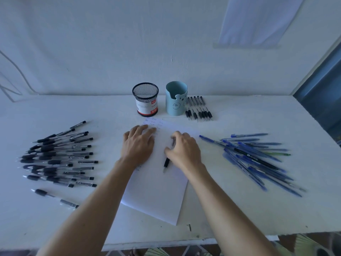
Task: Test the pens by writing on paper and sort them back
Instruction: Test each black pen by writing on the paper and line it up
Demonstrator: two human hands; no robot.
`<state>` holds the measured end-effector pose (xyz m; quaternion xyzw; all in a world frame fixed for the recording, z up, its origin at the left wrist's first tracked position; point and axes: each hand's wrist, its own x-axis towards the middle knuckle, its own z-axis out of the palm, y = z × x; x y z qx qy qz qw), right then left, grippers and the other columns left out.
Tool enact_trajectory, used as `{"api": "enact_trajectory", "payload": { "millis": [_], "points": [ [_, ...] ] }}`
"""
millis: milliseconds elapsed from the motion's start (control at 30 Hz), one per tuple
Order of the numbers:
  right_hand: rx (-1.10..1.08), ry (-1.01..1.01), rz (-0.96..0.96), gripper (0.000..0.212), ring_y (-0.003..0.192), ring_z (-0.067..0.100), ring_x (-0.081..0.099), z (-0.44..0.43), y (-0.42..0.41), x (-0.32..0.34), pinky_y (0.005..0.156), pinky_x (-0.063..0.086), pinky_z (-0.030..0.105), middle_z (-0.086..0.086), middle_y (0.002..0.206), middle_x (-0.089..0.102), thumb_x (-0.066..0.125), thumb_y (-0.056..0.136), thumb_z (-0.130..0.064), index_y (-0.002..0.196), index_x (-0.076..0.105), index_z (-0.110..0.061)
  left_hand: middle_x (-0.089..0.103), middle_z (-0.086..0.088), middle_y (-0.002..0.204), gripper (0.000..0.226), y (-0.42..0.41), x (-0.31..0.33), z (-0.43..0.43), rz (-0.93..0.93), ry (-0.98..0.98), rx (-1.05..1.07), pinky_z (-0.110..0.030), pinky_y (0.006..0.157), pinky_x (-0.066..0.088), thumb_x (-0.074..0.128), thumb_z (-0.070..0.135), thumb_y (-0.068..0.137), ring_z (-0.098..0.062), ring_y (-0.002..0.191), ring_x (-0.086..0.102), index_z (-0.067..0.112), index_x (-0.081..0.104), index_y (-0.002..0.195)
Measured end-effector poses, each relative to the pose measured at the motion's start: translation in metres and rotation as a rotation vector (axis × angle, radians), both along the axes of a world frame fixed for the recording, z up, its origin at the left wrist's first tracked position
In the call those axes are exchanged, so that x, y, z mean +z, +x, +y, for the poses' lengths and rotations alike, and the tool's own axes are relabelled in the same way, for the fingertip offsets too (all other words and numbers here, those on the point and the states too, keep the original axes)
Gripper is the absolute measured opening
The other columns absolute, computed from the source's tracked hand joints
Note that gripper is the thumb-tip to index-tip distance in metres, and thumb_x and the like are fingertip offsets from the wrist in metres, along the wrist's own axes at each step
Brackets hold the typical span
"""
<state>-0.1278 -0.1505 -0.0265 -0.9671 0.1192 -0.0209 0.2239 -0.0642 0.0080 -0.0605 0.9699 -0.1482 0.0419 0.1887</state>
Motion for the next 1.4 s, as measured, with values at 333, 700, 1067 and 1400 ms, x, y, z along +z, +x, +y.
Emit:
{"api": "enact_trajectory", "payload": {
  "millis": [333, 700, 1067, 1400],
  "points": [
    [-0.213, 0.437, -0.278, 0.028, 0.085, 0.012, 0.069, -0.061, 0.009, 0.017, 0.073, 0.049, 0.018, -0.004, 0.103, 0.074, 0.069, 0.085, -0.013, 0.113, 0.073, -0.017, 0.047, 0.004, 0.15, 0.053, 0.0, -0.001, 0.001, 0.001, 0.018, -0.003, -0.039, 0.113, 0.02, 0.029, 0.043, 0.092, -0.019, 0.142, 0.031, 0.036, 0.054, 0.139],
    [-0.469, 0.342, -0.372, 0.024, 0.102, 0.029, 0.068, -0.141, 0.093, 0.018, 0.089, 0.049, 0.029, 0.014, 0.107, 0.073, 0.06, 0.089, -0.005, 0.109, 0.072, -0.001, 0.052, 0.004, 0.143, 0.05, 0.004, -0.008, 0.002, -0.053, 0.04, -0.001, -0.042, 0.11, 0.026, 0.032, 0.043, 0.091, -0.022, 0.137, 0.038, 0.035, 0.058, 0.134],
    [-0.446, 0.408, -0.182, 0.037, 0.114, 0.028, 0.063, -0.148, 0.134, 0.004, 0.102, 0.047, 0.028, 0.016, 0.122, 0.068, 0.055, 0.089, 0.004, 0.124, 0.064, -0.001, 0.053, 0.006, 0.14, 0.049, 0.005, -0.011, 0.002, -0.071, 0.032, 0.004, -0.044, 0.106, 0.03, 0.031, 0.043, 0.09, -0.021, 0.133, 0.041, 0.036, 0.058, 0.131],
    [-0.403, 0.393, -0.244, 0.042, 0.127, 0.028, 0.053, -0.134, 0.115, 0.01, 0.096, 0.039, 0.025, 0.012, 0.138, 0.057, 0.057, 0.093, -0.011, 0.134, 0.054, -0.003, 0.054, 0.005, 0.14, 0.051, 0.003, -0.007, 0.001, -0.059, 0.033, 0.006, -0.044, 0.106, 0.03, 0.03, 0.045, 0.089, -0.022, 0.133, 0.041, 0.036, 0.058, 0.131]
  ]
}}
